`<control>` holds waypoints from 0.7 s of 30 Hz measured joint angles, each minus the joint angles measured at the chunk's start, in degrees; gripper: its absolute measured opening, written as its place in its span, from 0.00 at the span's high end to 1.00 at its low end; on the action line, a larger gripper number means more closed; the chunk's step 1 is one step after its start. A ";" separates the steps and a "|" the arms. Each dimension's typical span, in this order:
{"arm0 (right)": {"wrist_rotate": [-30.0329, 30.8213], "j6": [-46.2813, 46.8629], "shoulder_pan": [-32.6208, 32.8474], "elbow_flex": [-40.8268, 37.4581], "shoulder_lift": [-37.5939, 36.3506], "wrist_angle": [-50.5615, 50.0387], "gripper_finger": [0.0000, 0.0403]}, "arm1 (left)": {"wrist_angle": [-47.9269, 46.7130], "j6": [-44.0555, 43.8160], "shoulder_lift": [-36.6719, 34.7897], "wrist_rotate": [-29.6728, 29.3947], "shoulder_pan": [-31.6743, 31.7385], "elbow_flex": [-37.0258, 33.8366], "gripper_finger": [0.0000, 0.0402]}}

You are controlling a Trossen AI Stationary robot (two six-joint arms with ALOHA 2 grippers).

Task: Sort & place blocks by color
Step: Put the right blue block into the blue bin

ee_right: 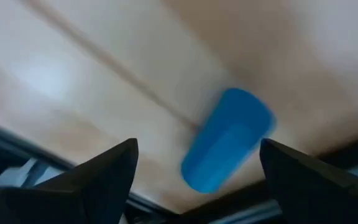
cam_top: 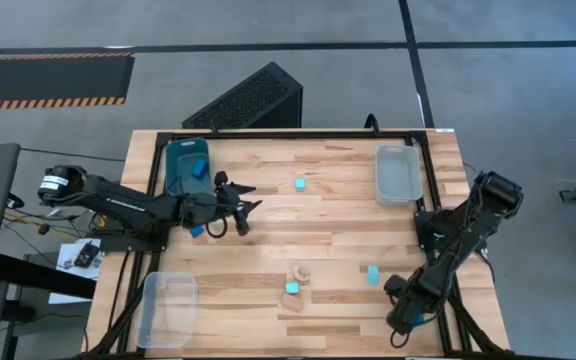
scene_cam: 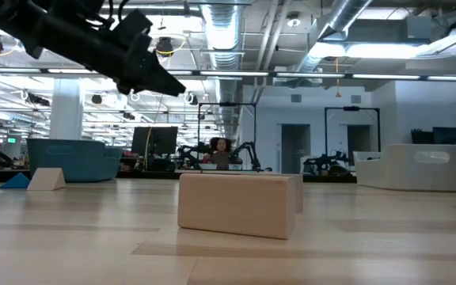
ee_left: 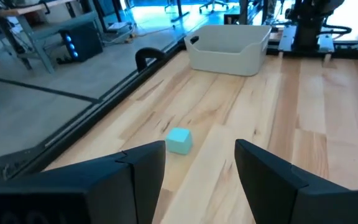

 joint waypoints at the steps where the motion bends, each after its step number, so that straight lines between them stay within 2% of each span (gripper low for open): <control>1: -0.61 -0.67 -0.04 -0.28 0.66 1.32 0.11 | 0.67 0.13 0.94 0.04 -0.02 0.00 0.54; 8: -9.34 -8.82 -1.39 -1.36 6.88 2.31 0.20 | 5.92 1.02 6.64 0.05 0.00 -0.01 0.54; 14: -11.14 -16.24 -3.37 -1.45 8.16 3.74 0.30 | 8.39 1.87 7.82 0.02 0.00 0.00 0.54; 17: -10.23 -18.65 -3.86 -1.55 7.50 2.97 0.39 | 8.08 1.19 7.55 -0.01 0.00 0.00 0.54; 21: -9.28 -21.80 -4.42 -1.53 7.43 -0.21 0.56 | 7.82 -0.47 7.49 -0.32 0.00 0.00 0.54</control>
